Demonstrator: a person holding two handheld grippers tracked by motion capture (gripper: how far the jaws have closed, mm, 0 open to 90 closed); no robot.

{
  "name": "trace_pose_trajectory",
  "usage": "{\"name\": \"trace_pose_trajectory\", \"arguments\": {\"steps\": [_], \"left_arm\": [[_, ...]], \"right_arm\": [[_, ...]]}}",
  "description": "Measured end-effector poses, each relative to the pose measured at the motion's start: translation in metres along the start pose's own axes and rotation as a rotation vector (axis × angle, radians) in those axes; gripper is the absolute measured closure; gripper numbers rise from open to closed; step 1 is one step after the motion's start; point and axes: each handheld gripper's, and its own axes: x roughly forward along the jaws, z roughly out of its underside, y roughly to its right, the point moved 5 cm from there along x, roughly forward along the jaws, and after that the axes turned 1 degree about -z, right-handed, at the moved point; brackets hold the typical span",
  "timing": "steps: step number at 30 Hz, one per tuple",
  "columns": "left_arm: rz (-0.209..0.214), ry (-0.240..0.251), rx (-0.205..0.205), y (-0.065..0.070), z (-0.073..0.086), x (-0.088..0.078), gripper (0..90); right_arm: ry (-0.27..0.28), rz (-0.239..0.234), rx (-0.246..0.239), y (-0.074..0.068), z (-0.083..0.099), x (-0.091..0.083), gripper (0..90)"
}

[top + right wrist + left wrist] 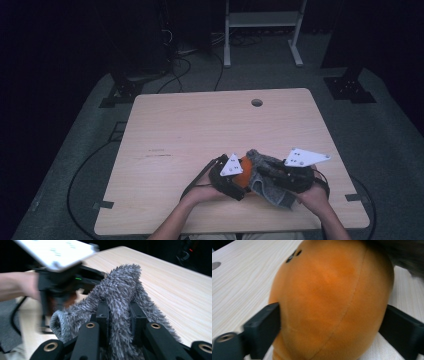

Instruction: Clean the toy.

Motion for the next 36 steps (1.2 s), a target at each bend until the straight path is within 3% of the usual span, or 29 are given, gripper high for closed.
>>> {"name": "trace_pose_trajectory", "arguments": {"steps": [2, 4, 6, 10, 11, 12, 14, 16, 18, 21, 23, 25, 27, 28, 29, 32, 33, 35, 36], "left_arm": [[-0.005, 0.010, -0.025, -0.001, 0.000, -0.002, 17.1], [-0.005, 0.020, -0.040, -0.001, -0.001, -0.004, 22.8], [0.006, 0.059, -0.078, -0.002, -0.004, -0.007, 25.5], [-0.015, 0.070, -0.057, -0.003, -0.006, -0.011, 30.2], [-0.022, 0.070, -0.051, -0.003, -0.008, -0.012, 30.9], [-0.036, 0.074, -0.042, -0.004, -0.011, -0.015, 30.9], [-0.079, 0.072, -0.017, -0.006, -0.018, -0.022, 30.9], [-0.159, 0.051, 0.017, -0.011, -0.024, -0.030, 30.9], [-0.235, 0.021, 0.049, -0.015, -0.026, -0.036, 30.9], [-0.279, -0.023, 0.040, -0.021, -0.020, -0.036, 30.7], [-0.260, -0.055, 0.005, -0.024, -0.012, -0.031, 29.9], [-0.191, -0.086, -0.032, -0.024, -0.002, -0.024, 26.3], [-0.136, -0.066, -0.045, -0.021, 0.001, -0.024, 24.4], [-0.136, -0.066, -0.045, -0.021, 0.001, -0.024, 24.4], [-0.055, -0.039, -0.065, -0.023, -0.001, -0.031, 24.5], [0.053, 0.047, -0.091, -0.026, -0.007, -0.044, 25.2], [0.047, 0.069, -0.092, -0.027, -0.008, -0.045, 25.3], [-0.018, 0.083, -0.104, -0.032, -0.010, -0.044, 25.6], [-0.018, 0.083, -0.104, -0.032, -0.010, -0.044, 27.0]], "right_arm": [[0.009, -0.024, -0.015, -0.008, -0.004, 0.003, 73.1], [0.008, -0.008, -0.007, -0.003, -0.002, 0.004, 73.2], [0.032, 0.016, 0.043, 0.010, 0.003, 0.002, 73.6], [0.039, 0.115, 0.138, 0.037, 0.016, -0.007, 73.8], [0.063, 0.091, 0.181, 0.038, 0.014, -0.009, 73.8], [0.078, 0.079, 0.191, 0.036, 0.011, -0.010, 73.8], [0.081, 0.074, 0.149, 0.030, 0.000, -0.008, 73.6], [0.088, 0.088, 0.103, 0.027, -0.014, -0.004, 73.5], [0.091, 0.093, 0.101, 0.028, -0.023, 0.004, 73.6], [0.071, 0.079, 0.095, 0.030, -0.029, 0.022, 73.5], [0.027, 0.077, 0.096, 0.034, -0.026, 0.035, 73.5], [-0.026, 0.063, 0.099, 0.039, -0.017, 0.047, 73.2], [-0.041, 0.036, 0.095, 0.042, -0.009, 0.052, 72.5], [-0.041, 0.036, 0.095, 0.042, -0.009, 0.052, 72.5], [-0.045, -0.001, 0.109, 0.043, -0.003, 0.048, 71.9], [-0.067, -0.030, 0.103, 0.043, 0.010, 0.040, 71.9], [-0.069, -0.037, 0.104, 0.042, 0.014, 0.037, 71.9], [-0.065, -0.057, 0.105, 0.040, 0.021, 0.033, 71.8], [-0.065, -0.057, 0.105, 0.040, 0.021, 0.033, 71.8]]}}
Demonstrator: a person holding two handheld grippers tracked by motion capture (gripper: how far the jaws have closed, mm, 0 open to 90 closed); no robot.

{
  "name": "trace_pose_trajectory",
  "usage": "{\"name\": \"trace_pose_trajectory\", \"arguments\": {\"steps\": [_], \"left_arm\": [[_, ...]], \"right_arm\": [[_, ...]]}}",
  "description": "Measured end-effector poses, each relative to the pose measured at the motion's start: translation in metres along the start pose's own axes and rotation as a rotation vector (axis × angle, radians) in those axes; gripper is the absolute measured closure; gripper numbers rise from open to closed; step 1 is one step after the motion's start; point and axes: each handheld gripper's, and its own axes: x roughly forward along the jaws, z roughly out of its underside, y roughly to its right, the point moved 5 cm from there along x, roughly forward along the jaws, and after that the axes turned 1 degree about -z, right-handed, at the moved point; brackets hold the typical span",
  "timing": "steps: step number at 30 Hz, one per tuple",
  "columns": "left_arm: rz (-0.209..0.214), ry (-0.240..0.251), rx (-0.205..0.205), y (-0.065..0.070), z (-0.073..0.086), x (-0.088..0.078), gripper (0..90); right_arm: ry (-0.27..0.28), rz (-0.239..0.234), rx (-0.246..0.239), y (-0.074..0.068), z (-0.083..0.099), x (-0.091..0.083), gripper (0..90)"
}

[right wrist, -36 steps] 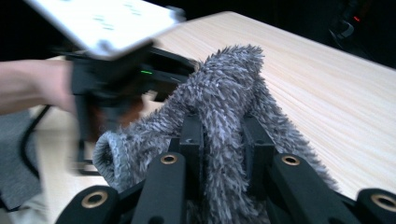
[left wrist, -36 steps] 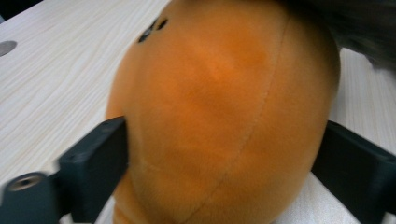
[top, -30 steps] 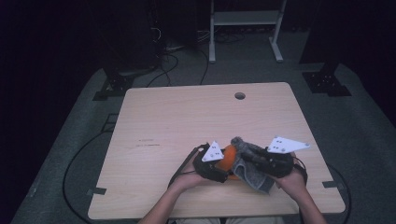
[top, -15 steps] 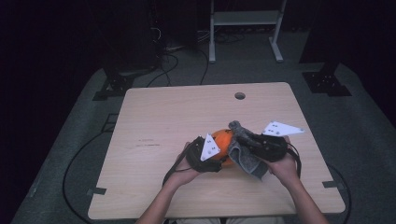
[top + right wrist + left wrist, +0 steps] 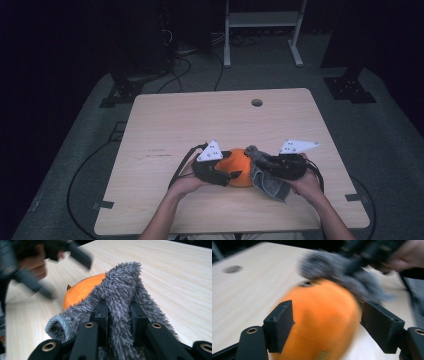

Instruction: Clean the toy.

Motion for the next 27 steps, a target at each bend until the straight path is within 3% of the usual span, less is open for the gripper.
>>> {"name": "trace_pose_trajectory", "arguments": {"steps": [1, 6, 9, 11, 15, 17, 18, 21, 23, 26, 27], "left_arm": [[-0.073, -0.009, -0.022, -0.004, 0.004, 0.008, 27.8], [-0.017, -0.034, -0.057, -0.001, 0.017, 0.019, 29.1], [-0.028, -0.057, -0.026, 0.004, 0.017, 0.019, 29.2], [-0.037, -0.066, -0.018, 0.006, 0.016, 0.017, 29.2], [-0.043, -0.071, -0.030, 0.010, 0.017, 0.016, 29.2], [-0.038, -0.083, -0.032, 0.012, 0.018, 0.015, 29.1], [-0.042, -0.093, -0.030, 0.013, 0.020, 0.013, 29.1], [-0.031, -0.115, -0.015, 0.020, 0.025, 0.009, 29.1], [-0.021, -0.130, 0.004, 0.025, 0.028, 0.007, 29.1], [0.013, -0.142, 0.025, 0.028, 0.028, 0.003, 27.2], [0.082, -0.112, -0.022, 0.028, 0.019, -0.004, 23.8]], "right_arm": [[0.008, 0.000, -0.002, -0.001, 0.006, -0.003, 71.8], [-0.009, 0.054, 0.019, 0.005, 0.018, -0.008, 71.4], [-0.056, 0.134, 0.019, 0.009, 0.024, -0.015, 72.0], [-0.055, 0.148, -0.013, 0.003, 0.021, -0.020, 72.2], [0.009, 0.060, -0.083, -0.027, 0.000, -0.022, 72.2], [0.010, 0.052, -0.101, -0.031, -0.003, -0.019, 72.0], [-0.031, 0.065, -0.147, -0.035, -0.004, -0.008, 71.8], [-0.035, 0.073, -0.107, -0.022, 0.001, -0.007, 71.9], [-0.041, 0.112, -0.074, -0.011, 0.007, -0.010, 72.1], [-0.049, 0.077, -0.036, -0.008, 0.017, -0.012, 71.8], [-0.046, 0.067, -0.036, -0.010, 0.020, -0.013, 71.7]]}}
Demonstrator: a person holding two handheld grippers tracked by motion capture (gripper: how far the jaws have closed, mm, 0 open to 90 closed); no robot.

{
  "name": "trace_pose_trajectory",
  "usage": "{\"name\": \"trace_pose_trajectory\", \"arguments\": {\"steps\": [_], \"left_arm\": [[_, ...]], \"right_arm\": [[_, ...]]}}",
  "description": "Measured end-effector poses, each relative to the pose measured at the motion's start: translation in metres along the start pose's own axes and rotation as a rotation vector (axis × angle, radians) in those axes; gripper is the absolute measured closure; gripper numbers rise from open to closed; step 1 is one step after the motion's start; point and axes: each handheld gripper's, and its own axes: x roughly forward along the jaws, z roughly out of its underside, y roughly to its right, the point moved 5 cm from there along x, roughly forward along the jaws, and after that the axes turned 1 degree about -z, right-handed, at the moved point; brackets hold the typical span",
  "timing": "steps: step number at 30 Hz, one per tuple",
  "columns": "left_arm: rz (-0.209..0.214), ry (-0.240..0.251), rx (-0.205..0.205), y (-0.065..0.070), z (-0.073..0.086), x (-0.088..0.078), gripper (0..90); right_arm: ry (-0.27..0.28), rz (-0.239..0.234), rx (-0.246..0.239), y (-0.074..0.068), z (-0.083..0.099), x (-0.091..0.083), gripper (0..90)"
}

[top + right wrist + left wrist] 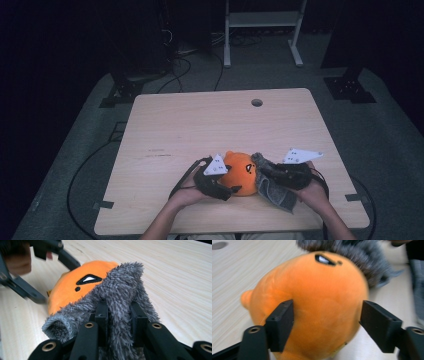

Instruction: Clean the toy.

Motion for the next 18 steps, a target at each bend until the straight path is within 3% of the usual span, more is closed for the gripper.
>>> {"name": "trace_pose_trajectory", "arguments": {"steps": [1, 2, 4, 6, 8, 12, 16, 18], "left_arm": [[0.033, 0.040, -0.028, -0.002, -0.008, -0.006, 22.0], [0.035, 0.070, -0.029, -0.003, -0.014, -0.009, 22.2], [0.005, 0.082, 0.040, -0.009, -0.029, -0.011, 20.0], [0.004, 0.060, 0.072, -0.014, -0.036, -0.006, 18.1], [-0.022, 0.001, 0.093, -0.022, -0.039, 0.005, 16.8], [-0.004, -0.074, 0.122, -0.029, -0.037, 0.024, 13.8], [0.027, -0.076, 0.106, -0.029, -0.036, 0.035, 11.5], [0.028, -0.085, 0.107, -0.028, -0.034, 0.038, 10.4]], "right_arm": [[0.001, 0.000, -0.003, 0.000, 0.001, 0.000, 71.7], [0.000, 0.000, -0.004, 0.000, 0.002, -0.001, 71.6], [0.002, -0.007, 0.007, 0.002, 0.003, -0.001, 71.4], [0.006, -0.006, 0.008, 0.002, 0.004, -0.001, 71.3], [0.007, -0.006, -0.001, 0.001, 0.005, -0.002, 71.3], [0.012, -0.022, 0.012, 0.000, 0.008, -0.005, 70.8], [0.021, -0.027, 0.053, 0.008, 0.010, -0.015, 69.6], [0.015, 0.016, 0.067, 0.017, 0.012, -0.024, 69.4]]}}
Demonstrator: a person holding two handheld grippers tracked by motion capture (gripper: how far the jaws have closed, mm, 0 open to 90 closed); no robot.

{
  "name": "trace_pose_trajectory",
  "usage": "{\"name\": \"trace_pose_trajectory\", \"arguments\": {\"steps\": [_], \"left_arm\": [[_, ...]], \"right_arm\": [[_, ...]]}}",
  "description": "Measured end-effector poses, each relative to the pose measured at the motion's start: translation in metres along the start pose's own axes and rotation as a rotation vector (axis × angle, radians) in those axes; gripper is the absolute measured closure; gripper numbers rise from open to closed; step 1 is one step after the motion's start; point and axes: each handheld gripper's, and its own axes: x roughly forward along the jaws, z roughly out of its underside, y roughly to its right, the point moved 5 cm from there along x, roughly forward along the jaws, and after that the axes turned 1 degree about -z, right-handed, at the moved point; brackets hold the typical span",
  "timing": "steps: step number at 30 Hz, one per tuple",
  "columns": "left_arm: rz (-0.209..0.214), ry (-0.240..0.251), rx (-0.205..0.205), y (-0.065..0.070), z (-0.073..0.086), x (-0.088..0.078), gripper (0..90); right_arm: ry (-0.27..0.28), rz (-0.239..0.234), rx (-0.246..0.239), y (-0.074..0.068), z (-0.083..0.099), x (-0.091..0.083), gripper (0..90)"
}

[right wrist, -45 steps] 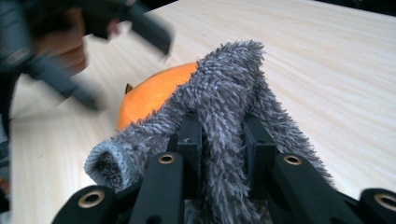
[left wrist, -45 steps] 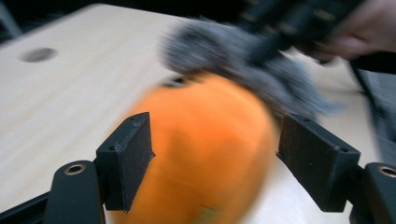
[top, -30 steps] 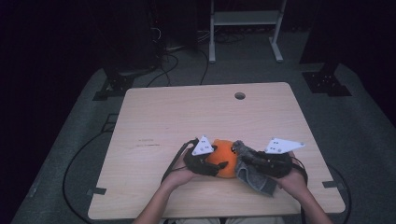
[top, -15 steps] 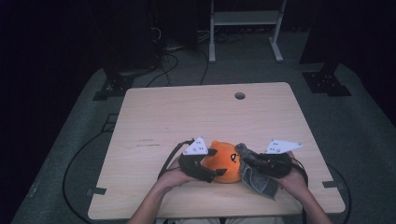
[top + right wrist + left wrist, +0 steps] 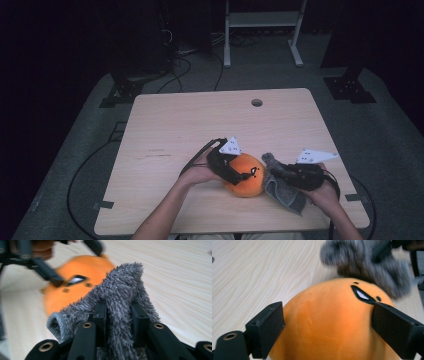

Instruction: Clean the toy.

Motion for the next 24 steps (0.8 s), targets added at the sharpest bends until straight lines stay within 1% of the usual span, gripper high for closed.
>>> {"name": "trace_pose_trajectory", "arguments": {"steps": [1, 2, 3, 4, 5, 6, 7, 8, 9, 11, 12, 13, 14, 15, 16, 18, 20, 21, 22, 24], "left_arm": [[0.003, -0.001, 0.003, 0.001, 0.002, 0.001, 10.3], [0.006, -0.001, 0.002, 0.002, 0.003, 0.001, 9.8], [0.009, 0.003, -0.008, 0.002, 0.004, 0.002, 9.7], [0.009, 0.003, -0.008, 0.002, 0.004, 0.002, 9.6], [0.006, 0.002, -0.004, 0.003, 0.005, 0.002, 9.4], [0.007, 0.001, -0.002, 0.004, 0.005, 0.002, 9.3], [0.007, 0.001, -0.002, 0.004, 0.005, 0.002, 9.2], [0.009, -0.007, 0.019, 0.006, 0.007, 0.003, 9.1], [0.009, 0.002, 0.034, 0.008, 0.007, 0.003, 9.1], [0.008, 0.004, 0.051, 0.008, 0.009, 0.003, 9.1], [0.007, 0.008, 0.052, 0.008, 0.009, 0.004, 9.2], [0.007, 0.008, 0.052, 0.008, 0.009, 0.004, 10.4], [-0.017, -0.003, 0.068, 0.007, 0.011, 0.004, 10.4], [-0.033, -0.011, 0.070, 0.006, 0.012, 0.005, 20.6], [-0.042, -0.013, 0.053, 0.005, 0.013, 0.004, 22.9], [-0.057, -0.025, 0.051, 0.005, 0.012, 0.003, 27.6], [-0.064, -0.030, 0.058, 0.007, 0.011, 0.002, 30.9], [-0.072, -0.030, 0.051, 0.008, 0.010, 0.002, 32.3], [-0.071, -0.028, 0.048, 0.009, 0.010, 0.001, 33.6], [-0.063, -0.022, 0.044, 0.011, 0.007, -0.002, 34.5]], "right_arm": [[0.004, 0.017, 0.010, 0.006, 0.001, -0.004, 69.2], [0.010, 0.034, 0.029, 0.012, 0.003, -0.009, 69.2], [0.011, 0.050, 0.041, 0.017, 0.004, -0.012, 68.9], [0.011, 0.050, 0.041, 0.017, 0.004, -0.012, 68.9], [-0.016, 0.103, 0.051, 0.030, 0.011, -0.018, 67.7], [-0.028, 0.111, 0.056, 0.033, 0.014, -0.019, 67.2], [-0.028, 0.111, 0.056, 0.033, 0.014, -0.019, 67.2], [-0.064, 0.125, 0.071, 0.040, 0.023, -0.018, 65.1], [-0.074, 0.123, 0.078, 0.041, 0.027, -0.016, 64.1], [-0.087, 0.116, 0.096, 0.043, 0.031, -0.014, 60.8], [-0.093, 0.122, 0.108, 0.045, 0.033, -0.012, 59.3], [-0.093, 0.122, 0.108, 0.045, 0.033, -0.012, 59.3], [-0.096, 0.125, 0.115, 0.047, 0.034, -0.012, 57.9], [-0.094, 0.123, 0.126, 0.049, 0.035, -0.011, 52.6], [-0.086, 0.126, 0.125, 0.050, 0.034, -0.012, 51.3], [-0.063, 0.127, 0.129, 0.051, 0.032, -0.014, 47.0], [-0.036, 0.126, 0.133, 0.051, 0.029, -0.017, 43.3], [-0.029, 0.126, 0.134, 0.051, 0.029, -0.018, 42.0], [-0.015, 0.124, 0.136, 0.051, 0.029, -0.019, 40.8], [-0.006, 0.126, 0.139, 0.052, 0.030, -0.021, 39.5]]}}
